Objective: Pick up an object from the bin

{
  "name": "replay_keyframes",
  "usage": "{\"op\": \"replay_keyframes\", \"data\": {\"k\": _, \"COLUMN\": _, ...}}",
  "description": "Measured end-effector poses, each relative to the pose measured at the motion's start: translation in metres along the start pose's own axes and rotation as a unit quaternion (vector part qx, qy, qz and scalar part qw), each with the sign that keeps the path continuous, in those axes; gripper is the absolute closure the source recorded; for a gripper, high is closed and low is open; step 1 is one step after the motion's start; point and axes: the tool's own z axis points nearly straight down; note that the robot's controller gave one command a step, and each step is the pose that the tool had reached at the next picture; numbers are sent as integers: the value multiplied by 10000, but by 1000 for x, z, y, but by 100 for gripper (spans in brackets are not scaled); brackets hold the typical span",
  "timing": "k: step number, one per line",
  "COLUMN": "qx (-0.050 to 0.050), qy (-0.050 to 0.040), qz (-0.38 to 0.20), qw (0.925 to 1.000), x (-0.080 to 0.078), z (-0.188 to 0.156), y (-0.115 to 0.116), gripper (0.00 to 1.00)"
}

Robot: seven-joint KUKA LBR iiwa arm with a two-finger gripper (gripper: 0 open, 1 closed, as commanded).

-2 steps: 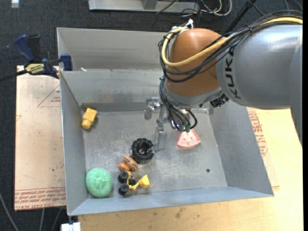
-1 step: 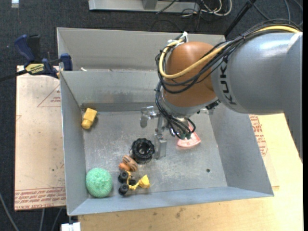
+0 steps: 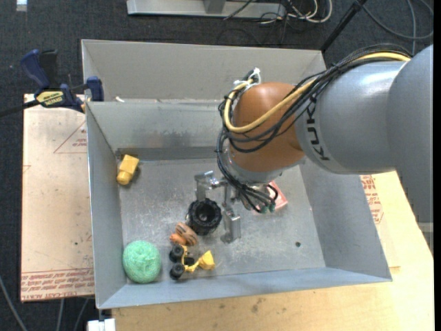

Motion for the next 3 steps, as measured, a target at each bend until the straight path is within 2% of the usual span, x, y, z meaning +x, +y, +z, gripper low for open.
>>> {"op": "replay_keyframes", "data": {"k": 1, "qx": 7, "qy": -28, "qz": -1152, "qw": 9933, "x": 5, "z": -13, "y": -1, "gripper": 0}}
{"op": "replay_keyframes", "data": {"k": 2, "qx": 12, "qy": -99, "qz": -1322, "qw": 9912, "x": 3, "z": 48, "y": 2, "gripper": 0}}
{"op": "replay_keyframes", "data": {"k": 3, "qx": 16, "qy": -99, "qz": -2707, "qw": 9626, "x": -9, "z": 46, "y": 4, "gripper": 100}}
